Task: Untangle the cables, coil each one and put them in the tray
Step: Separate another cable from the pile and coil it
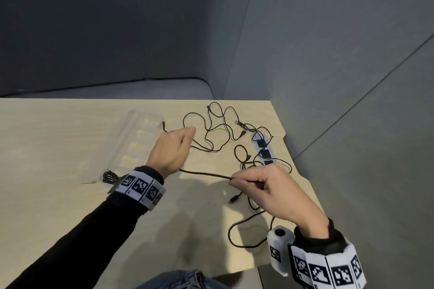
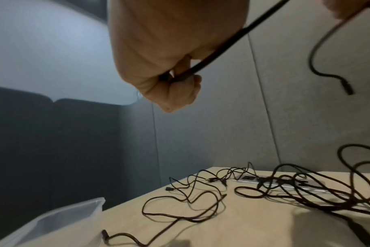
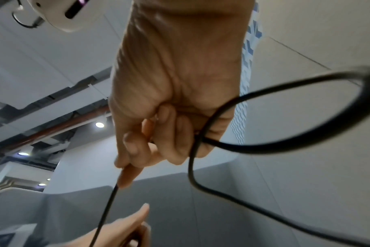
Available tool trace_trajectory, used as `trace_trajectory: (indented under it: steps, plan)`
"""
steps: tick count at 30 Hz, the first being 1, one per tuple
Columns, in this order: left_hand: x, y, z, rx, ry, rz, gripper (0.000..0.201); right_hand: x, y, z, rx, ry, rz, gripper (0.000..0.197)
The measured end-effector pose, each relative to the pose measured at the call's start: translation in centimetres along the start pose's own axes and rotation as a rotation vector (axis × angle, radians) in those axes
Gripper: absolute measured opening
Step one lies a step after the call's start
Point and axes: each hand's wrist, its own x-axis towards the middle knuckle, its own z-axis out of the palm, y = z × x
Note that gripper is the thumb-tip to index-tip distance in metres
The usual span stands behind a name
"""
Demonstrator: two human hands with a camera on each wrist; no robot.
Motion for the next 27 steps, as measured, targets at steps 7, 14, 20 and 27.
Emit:
trace_trajectory:
  steps: [7,14,20,27]
  plan:
    - [-1.7,-0.2,1.4,0.086,-0.520,0.385,0.031,0.9,1.5,-2.0,-0.015,0.354,0.037,0.011]
    - [-2.0,2.5,1.1,-0.538,-0.541,0.021,0.021,2.1,4.1,-1.2,0.131,0.496,0.142,0.012]
    - [-2.3,4.2,1.4,-0.987,-0.344,-0.225,0.033,3.0,6.4,0.4,0.204,0.395,0.188,0.049]
    - [-1.5,5.1,1.5,-1.248,-0.095,-0.245,0.039,3.8,6.7,3.9,0.194,0.061,0.250,0.032]
